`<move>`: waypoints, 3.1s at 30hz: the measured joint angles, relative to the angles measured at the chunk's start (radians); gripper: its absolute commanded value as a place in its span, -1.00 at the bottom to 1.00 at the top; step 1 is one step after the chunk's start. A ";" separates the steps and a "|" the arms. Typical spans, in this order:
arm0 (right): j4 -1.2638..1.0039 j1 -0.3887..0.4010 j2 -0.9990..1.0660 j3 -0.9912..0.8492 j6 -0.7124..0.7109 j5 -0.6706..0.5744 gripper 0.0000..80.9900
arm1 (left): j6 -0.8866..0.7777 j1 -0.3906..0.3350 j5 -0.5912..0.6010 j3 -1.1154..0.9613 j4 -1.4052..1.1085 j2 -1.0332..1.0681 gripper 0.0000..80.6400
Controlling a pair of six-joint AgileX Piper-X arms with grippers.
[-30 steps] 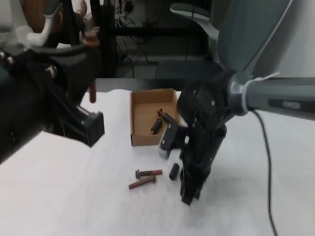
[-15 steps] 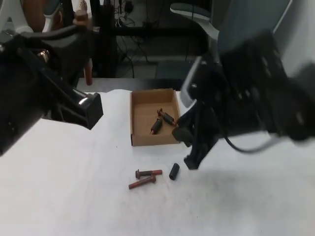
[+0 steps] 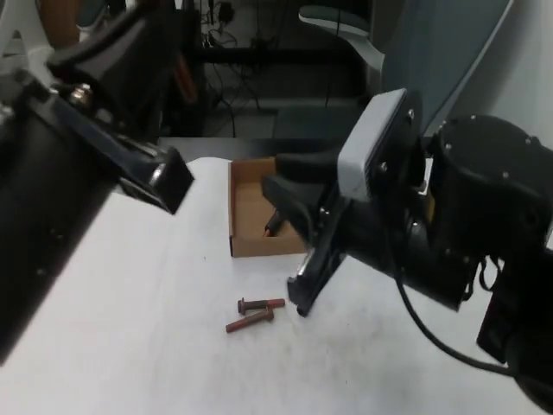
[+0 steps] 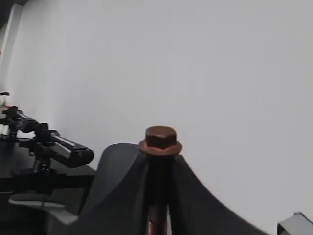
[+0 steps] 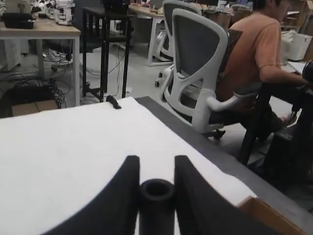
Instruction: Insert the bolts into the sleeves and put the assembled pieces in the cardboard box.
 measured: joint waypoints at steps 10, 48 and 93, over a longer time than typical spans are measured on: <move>-0.076 0.062 0.000 0.033 -0.064 0.223 -0.99 | -0.041 0.000 0.075 -0.018 -0.324 0.277 -0.95; -0.259 0.063 0.000 0.035 -0.158 0.187 -0.99 | 0.005 0.000 0.256 -0.060 -0.313 0.353 -0.95; -0.267 0.063 0.000 0.039 -0.107 0.153 -0.99 | 0.176 0.000 0.260 -0.065 -0.142 0.353 -0.98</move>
